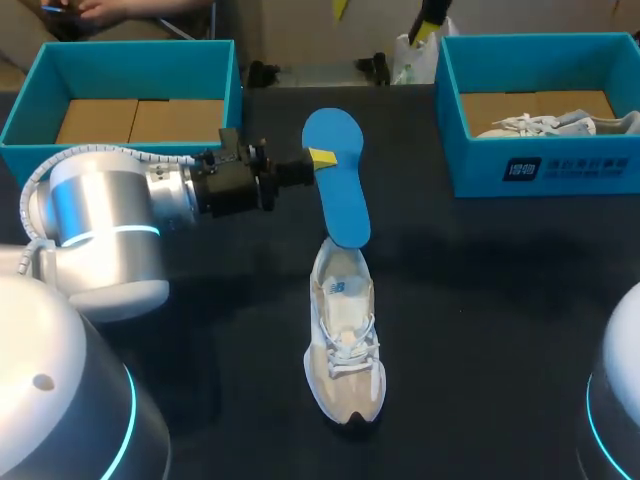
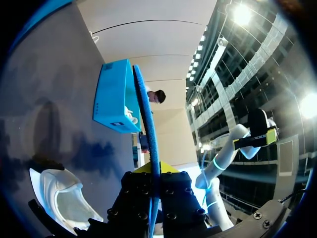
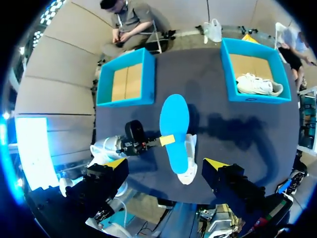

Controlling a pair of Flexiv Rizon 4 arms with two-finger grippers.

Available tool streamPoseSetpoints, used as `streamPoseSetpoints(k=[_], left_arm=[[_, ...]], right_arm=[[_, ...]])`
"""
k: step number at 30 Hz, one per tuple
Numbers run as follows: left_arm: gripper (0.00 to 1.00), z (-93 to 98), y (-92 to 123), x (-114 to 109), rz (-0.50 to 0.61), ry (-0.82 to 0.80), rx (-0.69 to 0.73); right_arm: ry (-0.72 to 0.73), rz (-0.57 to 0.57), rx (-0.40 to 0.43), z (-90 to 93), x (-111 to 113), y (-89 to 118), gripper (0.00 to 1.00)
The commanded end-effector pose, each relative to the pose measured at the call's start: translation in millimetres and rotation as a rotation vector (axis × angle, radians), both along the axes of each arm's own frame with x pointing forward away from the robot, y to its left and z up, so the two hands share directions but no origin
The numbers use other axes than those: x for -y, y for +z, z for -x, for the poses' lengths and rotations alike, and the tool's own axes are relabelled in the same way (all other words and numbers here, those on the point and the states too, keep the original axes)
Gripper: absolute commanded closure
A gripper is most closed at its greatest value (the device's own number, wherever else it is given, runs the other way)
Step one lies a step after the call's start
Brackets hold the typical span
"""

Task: Take the shoe out of the shoebox, open the shoe tongue, remove and reinsert the insole, then place the shoe into the shoebox

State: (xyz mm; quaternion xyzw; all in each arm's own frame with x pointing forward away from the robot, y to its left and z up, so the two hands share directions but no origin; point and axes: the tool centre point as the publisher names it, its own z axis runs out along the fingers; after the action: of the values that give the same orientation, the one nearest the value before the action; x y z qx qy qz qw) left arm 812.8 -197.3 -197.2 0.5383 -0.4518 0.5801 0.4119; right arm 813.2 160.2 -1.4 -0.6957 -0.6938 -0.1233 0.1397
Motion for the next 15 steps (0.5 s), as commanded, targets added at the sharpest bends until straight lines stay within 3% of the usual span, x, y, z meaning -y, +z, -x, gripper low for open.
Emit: streamPoseSetpoints(k=[1,9,15], left_arm=[[1.0,1.1,0,1,-0.001,0.003,0.001],[1.0,1.1,0,1,-0.001,0.003,0.001],[1.0,1.1,0,1,-0.001,0.003,0.001]], right_arm=[[0.002,-0.456,-0.015,1.3,9,-17,0.0],[0.001,-0.648,-0.032,-6.0,18,-32,0.0],[-0.028,-0.716,-0.03,-7.1,20,-37,0.0]])
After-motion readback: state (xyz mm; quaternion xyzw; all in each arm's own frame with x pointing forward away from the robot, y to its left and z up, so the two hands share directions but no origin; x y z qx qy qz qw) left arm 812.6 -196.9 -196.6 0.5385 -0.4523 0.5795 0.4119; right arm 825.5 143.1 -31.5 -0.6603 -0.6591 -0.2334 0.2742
